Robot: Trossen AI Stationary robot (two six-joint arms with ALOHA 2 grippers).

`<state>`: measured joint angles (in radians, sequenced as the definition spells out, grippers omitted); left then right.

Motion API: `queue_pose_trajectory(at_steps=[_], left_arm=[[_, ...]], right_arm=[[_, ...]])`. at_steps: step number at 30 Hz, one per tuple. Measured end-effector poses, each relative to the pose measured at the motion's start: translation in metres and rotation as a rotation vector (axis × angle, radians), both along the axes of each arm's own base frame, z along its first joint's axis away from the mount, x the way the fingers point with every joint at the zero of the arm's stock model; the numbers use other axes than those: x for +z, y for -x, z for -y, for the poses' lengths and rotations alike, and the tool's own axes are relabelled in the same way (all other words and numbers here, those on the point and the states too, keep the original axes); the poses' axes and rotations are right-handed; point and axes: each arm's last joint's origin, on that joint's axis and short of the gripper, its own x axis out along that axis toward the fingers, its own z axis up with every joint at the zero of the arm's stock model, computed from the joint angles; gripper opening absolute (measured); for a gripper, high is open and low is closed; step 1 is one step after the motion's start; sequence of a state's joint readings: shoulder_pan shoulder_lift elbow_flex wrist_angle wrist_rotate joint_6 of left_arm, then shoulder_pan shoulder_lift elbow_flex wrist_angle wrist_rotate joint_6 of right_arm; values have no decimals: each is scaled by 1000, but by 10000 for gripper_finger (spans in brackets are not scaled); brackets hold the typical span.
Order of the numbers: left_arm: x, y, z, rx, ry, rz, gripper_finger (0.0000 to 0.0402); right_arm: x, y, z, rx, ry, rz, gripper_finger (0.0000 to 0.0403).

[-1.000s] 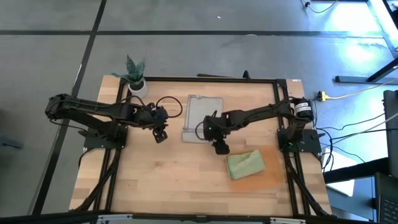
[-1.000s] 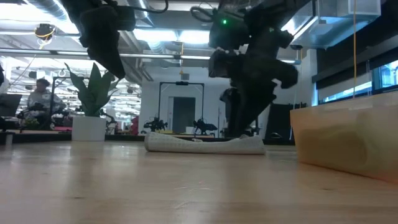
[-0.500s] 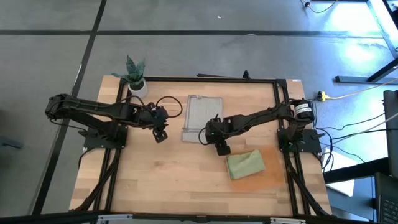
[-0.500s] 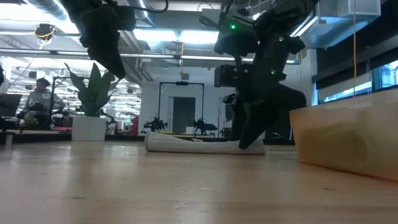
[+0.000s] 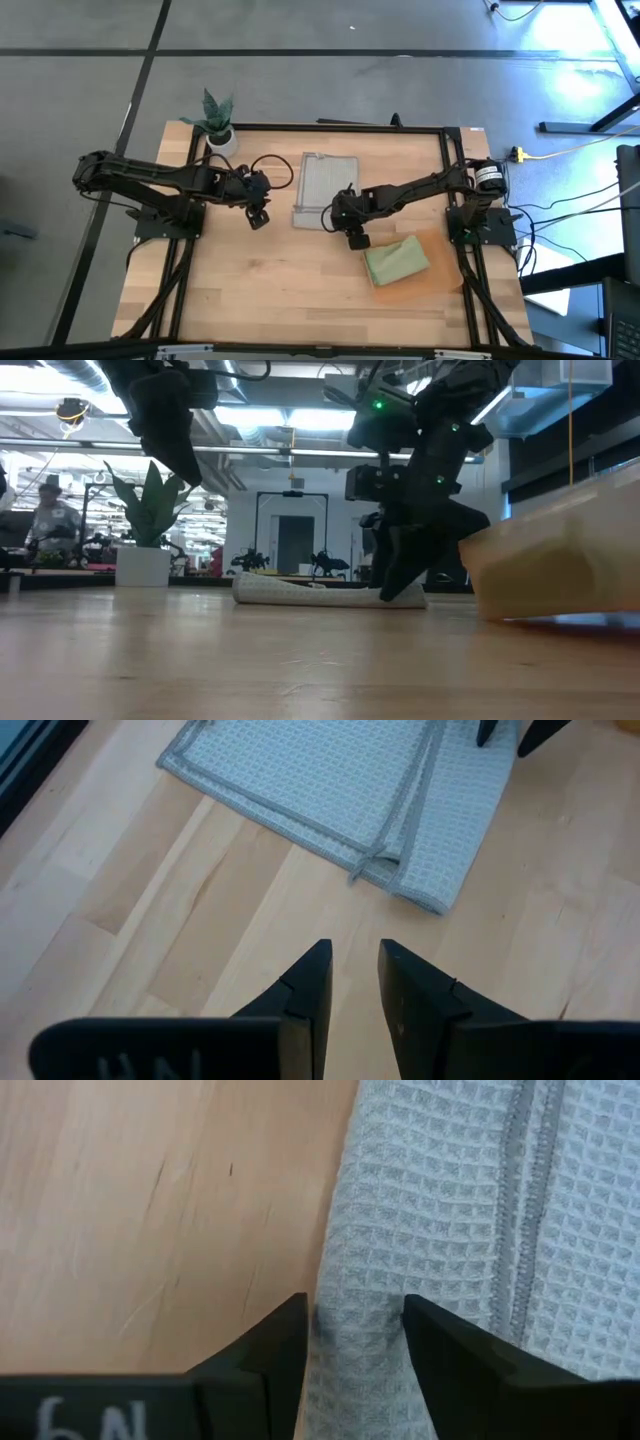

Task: Roll microfiber towels into tight, uniform cylinder then place into a basket
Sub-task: Roll the gray microfiber towel

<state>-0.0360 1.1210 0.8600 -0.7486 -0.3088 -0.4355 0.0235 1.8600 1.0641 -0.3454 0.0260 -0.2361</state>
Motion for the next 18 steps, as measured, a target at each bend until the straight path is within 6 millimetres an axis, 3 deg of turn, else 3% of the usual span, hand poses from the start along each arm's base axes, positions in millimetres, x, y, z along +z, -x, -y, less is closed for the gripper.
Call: queue_pose_trajectory(at_steps=[10,18], left_arm=[[0,0,0,9,-15,0,76],[0,0,-1,11,-18,1,76]], right_arm=[[7,-6,-2,28,-23,-3,105],[9,-8,-2,28,-27,10,23]])
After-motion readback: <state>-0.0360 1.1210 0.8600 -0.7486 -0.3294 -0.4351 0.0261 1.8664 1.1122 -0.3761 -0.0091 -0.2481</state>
